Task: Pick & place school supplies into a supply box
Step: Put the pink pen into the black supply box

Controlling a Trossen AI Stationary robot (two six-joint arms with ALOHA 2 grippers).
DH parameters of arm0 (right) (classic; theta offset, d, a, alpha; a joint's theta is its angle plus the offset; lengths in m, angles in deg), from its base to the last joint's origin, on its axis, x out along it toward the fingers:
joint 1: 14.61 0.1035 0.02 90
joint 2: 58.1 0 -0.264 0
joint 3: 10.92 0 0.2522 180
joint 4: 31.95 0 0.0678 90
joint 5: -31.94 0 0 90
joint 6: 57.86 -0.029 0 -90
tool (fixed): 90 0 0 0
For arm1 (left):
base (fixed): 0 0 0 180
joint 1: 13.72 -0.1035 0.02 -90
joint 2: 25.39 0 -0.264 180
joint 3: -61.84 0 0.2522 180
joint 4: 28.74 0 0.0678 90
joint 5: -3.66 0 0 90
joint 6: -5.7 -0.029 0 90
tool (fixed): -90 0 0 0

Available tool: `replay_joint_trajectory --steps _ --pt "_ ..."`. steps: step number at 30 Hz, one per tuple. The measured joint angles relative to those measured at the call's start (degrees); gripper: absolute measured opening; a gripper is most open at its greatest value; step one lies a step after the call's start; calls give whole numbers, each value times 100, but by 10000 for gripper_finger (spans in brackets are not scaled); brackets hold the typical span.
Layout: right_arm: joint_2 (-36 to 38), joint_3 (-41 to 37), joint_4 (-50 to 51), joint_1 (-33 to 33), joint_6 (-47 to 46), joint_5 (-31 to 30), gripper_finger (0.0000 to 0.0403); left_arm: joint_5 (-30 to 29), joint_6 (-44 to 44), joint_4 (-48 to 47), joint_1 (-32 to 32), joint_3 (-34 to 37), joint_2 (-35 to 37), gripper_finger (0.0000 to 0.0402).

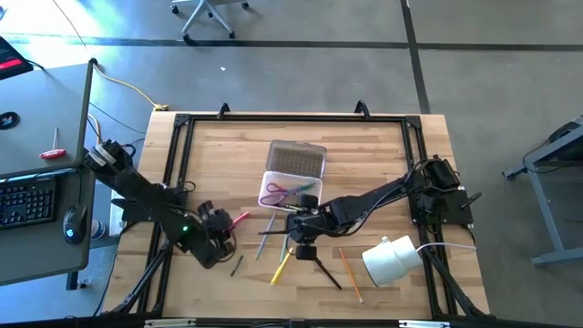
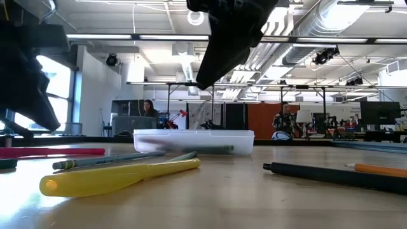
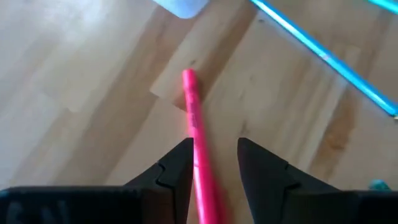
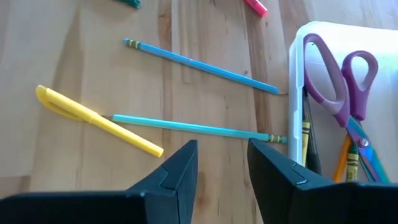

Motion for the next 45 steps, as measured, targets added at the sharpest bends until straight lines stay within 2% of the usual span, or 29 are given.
replay_joint_trajectory --steps 4,11,14,18,25,29,33,39,43,45 --pt "0 0 -2 32 -35 -15 119 -385 287 853 -10 699 -2 168" --pt "0 0 -2 27 -40 -16 119 -703 344 3633 -34 2053 -360 178" --pt "0 0 -5 27 -38 -16 119 -954 531 4049 -34 2261 -616 168" --pt "0 0 -9 23 -36 -21 119 -1255 513 4029 -36 2260 -914 135" --pt "0 2 -56 25 -34 -18 119 -1391 535 4082 -82 2262 -1070 45" --pt "0 2 -81 25 -34 -16 119 -1399 372 4033 -166 2199 -1047 45" --pt "0 2 -87 23 4 -15 119 -1322 16 3560 -180 1896 -1054 45" --pt "0 2 -94 23 111 -16 119 -1057 -76 1867 -188 1009 -795 45" --pt "0 2 -96 24 -17 -14 119 -1177 -166 688 -326 247 -427 48" --pt "0 2 -86 41 -164 -15 119 -1261 -497 326 -424 -63 -198 48"
